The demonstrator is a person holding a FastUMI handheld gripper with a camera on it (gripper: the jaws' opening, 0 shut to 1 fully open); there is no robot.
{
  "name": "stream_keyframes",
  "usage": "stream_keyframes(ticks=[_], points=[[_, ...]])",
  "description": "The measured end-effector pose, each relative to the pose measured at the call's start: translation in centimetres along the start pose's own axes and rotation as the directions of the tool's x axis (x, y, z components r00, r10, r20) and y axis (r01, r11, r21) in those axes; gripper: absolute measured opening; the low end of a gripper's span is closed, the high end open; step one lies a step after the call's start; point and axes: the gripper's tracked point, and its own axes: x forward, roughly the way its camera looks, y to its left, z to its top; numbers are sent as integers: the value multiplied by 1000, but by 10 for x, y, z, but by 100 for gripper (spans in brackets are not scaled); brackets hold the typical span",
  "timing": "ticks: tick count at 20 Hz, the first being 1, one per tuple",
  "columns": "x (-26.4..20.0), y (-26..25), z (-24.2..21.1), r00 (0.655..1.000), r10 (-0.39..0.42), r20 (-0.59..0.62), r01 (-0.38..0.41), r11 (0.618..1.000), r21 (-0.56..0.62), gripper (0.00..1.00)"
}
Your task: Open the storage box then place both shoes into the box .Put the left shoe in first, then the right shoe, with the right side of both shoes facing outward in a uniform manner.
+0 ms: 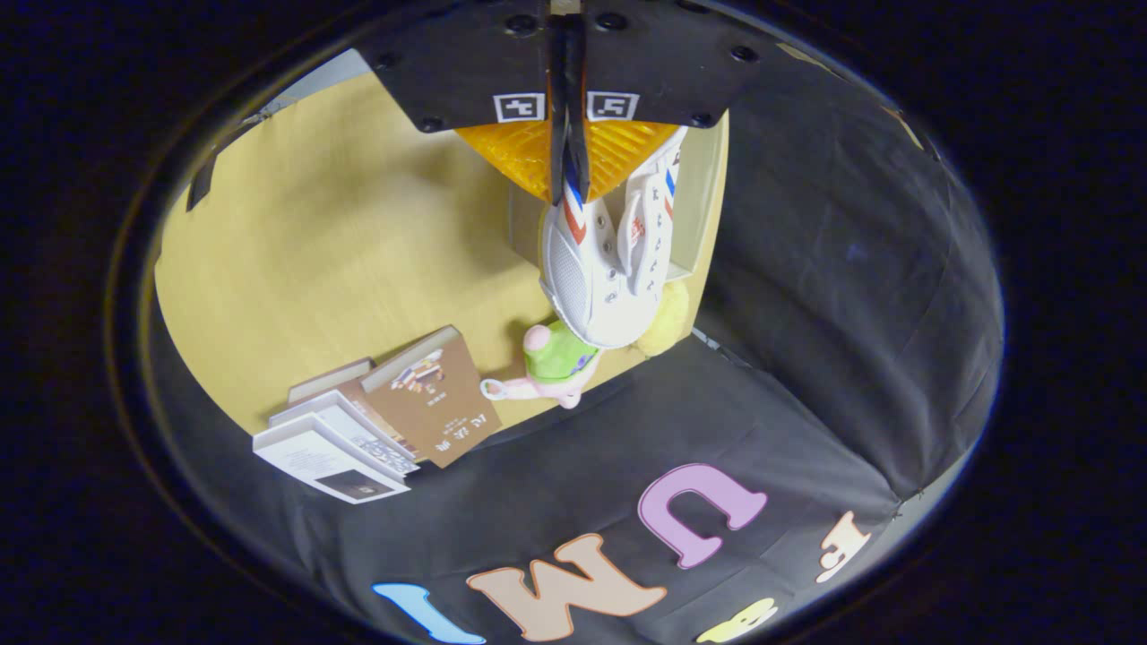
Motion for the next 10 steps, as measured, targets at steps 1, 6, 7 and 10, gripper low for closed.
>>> stream_keyframes(ticks=[1, 6, 7, 10], points=[[4, 7, 0, 1000, 1, 3, -1, 1000, -1, 4], [26, 37, -15, 1000, -4, -10, 4, 1000, -6, 3], [30, 42, -20, 1000, -4, -21, 4, 1000, -10, 3], [43, 51, -35, 999, -13, -45, 12, 1000, -22, 4]])
